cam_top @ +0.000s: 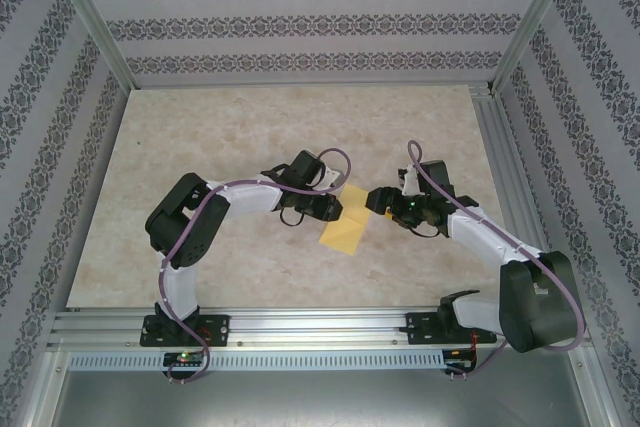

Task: Fold a paper plane with a square sheet of paper (fold left side to right side)
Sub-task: Turn over the paper at the center of the table.

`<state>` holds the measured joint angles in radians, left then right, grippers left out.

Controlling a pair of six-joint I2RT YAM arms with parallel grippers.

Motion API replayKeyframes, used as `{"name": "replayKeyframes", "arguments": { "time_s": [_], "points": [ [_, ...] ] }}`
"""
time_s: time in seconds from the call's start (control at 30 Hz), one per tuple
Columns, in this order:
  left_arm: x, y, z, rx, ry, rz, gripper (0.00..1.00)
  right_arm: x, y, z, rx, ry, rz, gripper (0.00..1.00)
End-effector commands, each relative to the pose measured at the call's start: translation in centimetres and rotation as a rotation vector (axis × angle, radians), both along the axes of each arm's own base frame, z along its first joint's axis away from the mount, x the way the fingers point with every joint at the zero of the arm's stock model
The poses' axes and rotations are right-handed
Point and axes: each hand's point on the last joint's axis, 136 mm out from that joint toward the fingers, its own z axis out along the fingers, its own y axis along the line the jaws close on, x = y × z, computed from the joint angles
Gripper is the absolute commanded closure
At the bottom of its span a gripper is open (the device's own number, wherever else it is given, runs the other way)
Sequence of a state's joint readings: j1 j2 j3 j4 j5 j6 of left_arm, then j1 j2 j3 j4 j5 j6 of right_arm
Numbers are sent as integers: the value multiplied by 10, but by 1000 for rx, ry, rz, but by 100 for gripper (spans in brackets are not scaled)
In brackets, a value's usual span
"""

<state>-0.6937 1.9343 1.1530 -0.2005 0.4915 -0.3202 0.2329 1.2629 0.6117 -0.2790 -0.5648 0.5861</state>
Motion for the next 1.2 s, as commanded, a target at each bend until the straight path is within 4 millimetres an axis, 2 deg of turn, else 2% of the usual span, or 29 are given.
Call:
{"name": "replayKeyframes", "arguments": {
  "time_s": [0.0, 0.17, 0.37, 0.6, 0.7, 0.87, 0.93, 1.17],
  "points": [
    [7, 1, 6, -7, -11, -1, 89, 1, 4, 0, 56, 7, -6, 30],
    [12, 10, 16, -33, -33, 27, 95, 2, 10, -7, 94, 37, -13, 35],
    [13, 14, 25, -59, -45, 39, 92, 8, 27, -13, 126, 56, -5, 36],
    [12, 14, 24, -64, -43, 40, 91, 11, 39, -18, 172, 108, -33, 36],
    [11, 13, 23, -64, -41, 38, 91, 9, 41, -27, 163, 172, -59, 37],
    [12, 13, 24, -69, -42, 39, 91, 9, 44, -38, 172, 225, -80, 47],
    [12, 12, 25, -72, -41, 39, 87, 10, 47, -38, 186, 228, -81, 51],
    [20, 18, 31, -54, -65, 64, 66, 10, 52, -37, 210, 235, -85, 68]
  ]
}}
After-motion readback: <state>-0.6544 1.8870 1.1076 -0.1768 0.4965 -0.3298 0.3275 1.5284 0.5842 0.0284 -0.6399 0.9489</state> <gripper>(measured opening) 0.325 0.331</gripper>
